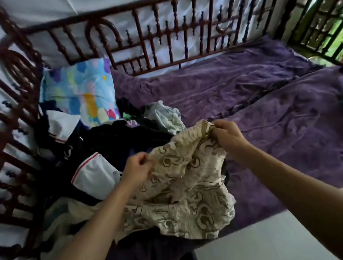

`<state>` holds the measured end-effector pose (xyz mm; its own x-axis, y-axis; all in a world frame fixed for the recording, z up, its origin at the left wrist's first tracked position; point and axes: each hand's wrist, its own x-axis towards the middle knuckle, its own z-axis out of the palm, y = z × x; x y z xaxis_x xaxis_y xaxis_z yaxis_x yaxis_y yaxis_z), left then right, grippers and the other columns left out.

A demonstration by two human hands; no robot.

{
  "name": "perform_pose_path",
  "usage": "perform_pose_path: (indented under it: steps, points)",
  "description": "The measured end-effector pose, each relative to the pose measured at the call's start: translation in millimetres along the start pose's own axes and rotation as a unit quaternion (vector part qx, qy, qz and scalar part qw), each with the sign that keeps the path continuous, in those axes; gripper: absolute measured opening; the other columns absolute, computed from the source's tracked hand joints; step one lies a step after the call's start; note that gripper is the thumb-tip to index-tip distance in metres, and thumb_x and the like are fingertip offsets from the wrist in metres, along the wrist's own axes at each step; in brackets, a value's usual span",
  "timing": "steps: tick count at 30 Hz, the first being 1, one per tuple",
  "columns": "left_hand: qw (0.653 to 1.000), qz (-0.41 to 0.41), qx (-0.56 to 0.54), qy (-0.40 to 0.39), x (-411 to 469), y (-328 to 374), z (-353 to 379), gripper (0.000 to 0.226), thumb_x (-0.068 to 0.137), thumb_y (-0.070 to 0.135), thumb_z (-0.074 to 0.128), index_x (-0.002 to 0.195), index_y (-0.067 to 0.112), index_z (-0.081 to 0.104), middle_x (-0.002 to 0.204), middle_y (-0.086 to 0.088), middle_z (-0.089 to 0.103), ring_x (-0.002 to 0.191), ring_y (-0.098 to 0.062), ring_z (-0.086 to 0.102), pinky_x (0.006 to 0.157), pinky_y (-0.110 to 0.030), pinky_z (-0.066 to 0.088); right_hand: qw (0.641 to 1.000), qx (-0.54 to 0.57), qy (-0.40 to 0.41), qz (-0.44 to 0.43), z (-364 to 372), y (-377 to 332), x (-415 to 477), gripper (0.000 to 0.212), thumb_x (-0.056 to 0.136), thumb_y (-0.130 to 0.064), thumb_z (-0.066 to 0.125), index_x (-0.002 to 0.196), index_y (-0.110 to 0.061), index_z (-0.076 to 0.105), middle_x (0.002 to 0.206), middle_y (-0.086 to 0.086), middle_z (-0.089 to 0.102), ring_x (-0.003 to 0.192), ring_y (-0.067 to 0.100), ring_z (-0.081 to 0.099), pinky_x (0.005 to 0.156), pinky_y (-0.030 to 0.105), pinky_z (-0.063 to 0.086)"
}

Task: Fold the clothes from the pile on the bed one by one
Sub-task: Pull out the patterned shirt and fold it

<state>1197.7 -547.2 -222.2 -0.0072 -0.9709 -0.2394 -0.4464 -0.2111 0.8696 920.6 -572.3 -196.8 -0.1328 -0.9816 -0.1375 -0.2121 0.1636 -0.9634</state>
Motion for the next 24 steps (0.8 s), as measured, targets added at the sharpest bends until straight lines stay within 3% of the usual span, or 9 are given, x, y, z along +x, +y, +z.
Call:
perform_pose_path:
  steps: [4, 6, 9, 12, 13, 17, 20, 22, 24]
  points:
    - [0.970, 0.037, -0.208, 0.117, -8.6, 63.0, -28.4, 0.016, 0.088, 0.001, 0.053, 0.084, 0.014, 0.063, 0.085, -0.013, 0.068, 0.084, -0.029, 0.065, 0.074, -0.039, 0.056, 0.990, -0.076, -0.060, -0.098, -26.3, -22.9, -36.2, 0.032, 0.091, -0.041, 0.062, 0.060, -0.030, 0.062, 0.050, -0.015, 0.047, 0.046, 0.002, 0.041, 0.043, 0.020, 0.034]
    - [0.955, 0.074, -0.258, 0.123, -21.2, 88.1, -37.4, 0.019, 0.085, 0.001, 0.052, 0.087, 0.015, 0.066, 0.087, -0.012, 0.070, 0.084, -0.028, 0.067, 0.075, -0.038, 0.057, 0.978, -0.111, -0.126, -0.126, -31.6, -24.7, -58.2, 0.030, 0.076, -0.063, 0.067, 0.064, -0.035, 0.063, 0.054, -0.017, 0.049, 0.050, 0.000, 0.043, 0.046, 0.021, 0.034]
    - [0.956, 0.124, -0.217, 0.154, -37.9, 112.6, -41.0, 0.017, 0.083, 0.006, 0.054, 0.083, 0.019, 0.064, 0.084, -0.007, 0.068, 0.082, -0.023, 0.065, 0.075, -0.038, 0.055, 0.929, -0.311, -0.174, -0.099, -30.1, -7.9, -72.7, 0.049, 0.052, -0.072, 0.074, 0.070, -0.029, 0.058, 0.062, -0.014, 0.055, 0.058, 0.003, 0.050, 0.054, 0.027, 0.040]
    - [0.955, 0.179, -0.115, 0.205, -54.1, 128.2, -42.1, 0.022, 0.088, 0.005, 0.054, 0.079, 0.024, 0.060, 0.081, 0.004, 0.063, 0.076, -0.007, 0.060, 0.072, -0.027, 0.049, 0.850, -0.505, -0.146, -0.040, -30.2, 11.3, -80.1, 0.049, 0.068, -0.063, 0.073, 0.067, -0.023, 0.045, 0.073, -0.009, 0.052, 0.070, 0.016, 0.050, 0.061, 0.029, 0.036]
    - [0.951, 0.187, -0.079, 0.234, -58.0, 128.9, -44.0, 0.025, 0.089, 0.004, 0.053, 0.077, 0.026, 0.058, 0.080, 0.007, 0.060, 0.074, -0.005, 0.058, 0.070, -0.024, 0.047, 0.854, -0.498, -0.150, -0.027, -34.0, 14.5, -80.5, 0.043, 0.072, -0.056, 0.074, 0.069, -0.020, 0.049, 0.076, -0.006, 0.054, 0.073, 0.017, 0.052, 0.062, 0.028, 0.036]
    - [0.934, 0.130, 0.126, 0.309, -67.4, 110.9, -54.8, 0.010, 0.089, 0.006, 0.051, 0.095, 0.009, 0.058, 0.097, -0.015, 0.063, 0.092, -0.033, 0.057, 0.076, -0.035, 0.042, 0.968, -0.227, -0.108, -0.013, -64.1, 4.4, -79.3, 0.013, 0.078, -0.012, 0.073, 0.075, -0.006, 0.062, 0.074, 0.004, 0.055, 0.074, 0.015, 0.047, 0.064, 0.034, 0.040]
    - [0.923, 0.111, 0.312, 0.197, -73.5, 101.6, -50.8, 0.046, 0.084, 0.017, 0.065, 0.128, 0.013, 0.050, 0.126, -0.015, 0.053, 0.117, -0.036, 0.050, 0.091, -0.043, 0.044, 0.983, -0.138, -0.088, -0.079, -75.3, -36.1, -85.7, 0.009, 0.076, -0.003, 0.071, 0.077, -0.007, 0.063, 0.070, 0.000, 0.056, 0.068, 0.011, 0.049, 0.064, 0.034, 0.042]
    - [0.916, 0.197, 0.340, 0.082, -77.1, 112.6, -31.6, 0.079, 0.078, 0.035, 0.076, 0.145, 0.022, 0.036, 0.146, -0.009, 0.036, 0.135, -0.027, 0.034, 0.106, -0.043, 0.035, 0.982, -0.096, -0.123, -0.106, -73.5, -67.4, -91.6, 0.015, 0.076, -0.001, 0.069, 0.070, -0.010, 0.060, 0.064, -0.001, 0.051, 0.063, 0.014, 0.047, 0.060, 0.032, 0.038]
    - [0.919, 0.245, 0.308, -0.034, -77.0, 131.4, -2.3, 0.087, 0.072, 0.045, 0.080, 0.145, 0.029, 0.036, 0.149, -0.001, 0.033, 0.136, -0.018, 0.031, 0.108, -0.039, 0.032, 0.975, -0.097, -0.150, -0.134, -68.8, -92.8, -97.2, 0.022, 0.077, -0.001, 0.070, 0.064, -0.015, 0.058, 0.060, -0.004, 0.048, 0.060, 0.013, 0.044, 0.056, 0.028, 0.036]
